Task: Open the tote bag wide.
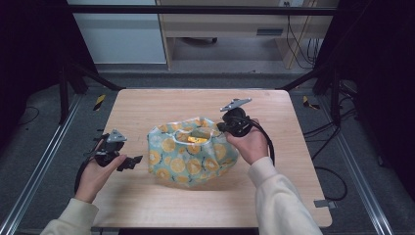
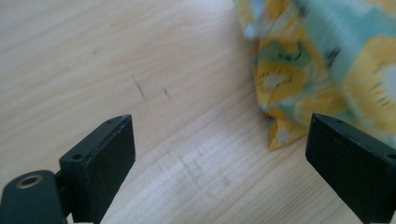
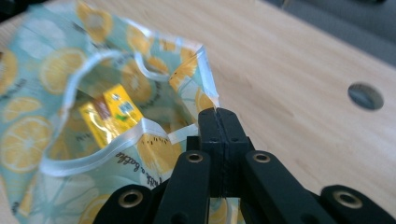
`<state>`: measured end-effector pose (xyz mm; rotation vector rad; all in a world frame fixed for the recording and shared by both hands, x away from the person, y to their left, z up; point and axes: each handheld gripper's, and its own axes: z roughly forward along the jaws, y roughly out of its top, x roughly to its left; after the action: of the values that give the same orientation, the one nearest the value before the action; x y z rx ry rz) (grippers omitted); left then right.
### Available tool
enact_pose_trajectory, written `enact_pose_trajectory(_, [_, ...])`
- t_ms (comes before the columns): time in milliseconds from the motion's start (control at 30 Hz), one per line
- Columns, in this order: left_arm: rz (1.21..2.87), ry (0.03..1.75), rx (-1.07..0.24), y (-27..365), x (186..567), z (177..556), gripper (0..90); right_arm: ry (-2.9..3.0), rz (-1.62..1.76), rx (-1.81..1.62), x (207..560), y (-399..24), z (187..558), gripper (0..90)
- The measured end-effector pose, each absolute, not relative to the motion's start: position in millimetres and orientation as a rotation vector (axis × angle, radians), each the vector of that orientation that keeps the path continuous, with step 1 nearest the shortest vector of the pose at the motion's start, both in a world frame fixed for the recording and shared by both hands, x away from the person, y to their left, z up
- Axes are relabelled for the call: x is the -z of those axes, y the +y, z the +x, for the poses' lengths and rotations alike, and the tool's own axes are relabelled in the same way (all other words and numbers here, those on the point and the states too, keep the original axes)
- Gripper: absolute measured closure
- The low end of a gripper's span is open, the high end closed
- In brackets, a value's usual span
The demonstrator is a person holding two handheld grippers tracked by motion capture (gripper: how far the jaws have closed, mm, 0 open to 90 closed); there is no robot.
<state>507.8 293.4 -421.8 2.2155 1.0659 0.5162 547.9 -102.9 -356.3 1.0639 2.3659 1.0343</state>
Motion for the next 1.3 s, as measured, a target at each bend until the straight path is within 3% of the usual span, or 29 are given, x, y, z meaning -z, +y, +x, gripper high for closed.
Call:
enact_pose_trajectory(367, [2.232, 0.974, -0.473, 268.9, 372.2, 535.5, 9.3, 2.379, 0.919, -1.119, 346.5, -96.5, 522.6, 90.0])
enact_pose_trajectory(733, [2.363, 0.947, -0.414, 228.1, 383.8, 569.5, 14.5, 2.376, 0.922, -1.133, 348.1, -97.0, 525.5, 89.7])
enact_pose_trajectory(800, [2.389, 0.931, -0.401, 220.7, 387.5, 574.3, 22.1, 2.38, 0.923, -1.133, 348.6, -97.2, 525.5, 89.7])
enact_pose_trajectory(833, [2.403, 0.919, -0.394, 217.9, 388.8, 575.5, 33.8, 2.381, 0.922, -1.133, 348.8, -97.9, 525.5, 89.7])
enact_pose_trajectory(867, [2.412, 0.913, -0.395, 216.4, 389.3, 576.1, 33.8, 2.381, 0.922, -1.133, 348.8, -97.9, 525.5, 89.7])
enact_pose_trajectory(1067, [2.45, 0.87, -0.364, 212.7, 393.2, 573.6, 76.0, 2.367, 0.937, -1.14, 349.9, -104.0, 525.4, 89.8])
enact_pose_trajectory(1167, [2.435, 0.849, -0.375, 214.7, 392.6, 569.0, 87.0, 2.363, 0.947, -1.142, 351.4, -107.1, 524.9, 89.8])
enact_pose_trajectory(1300, [2.387, 0.844, -0.441, 218.2, 382.7, 558.5, 88.2, 2.345, 0.956, -1.155, 349.5, -113.5, 521.2, 89.9])
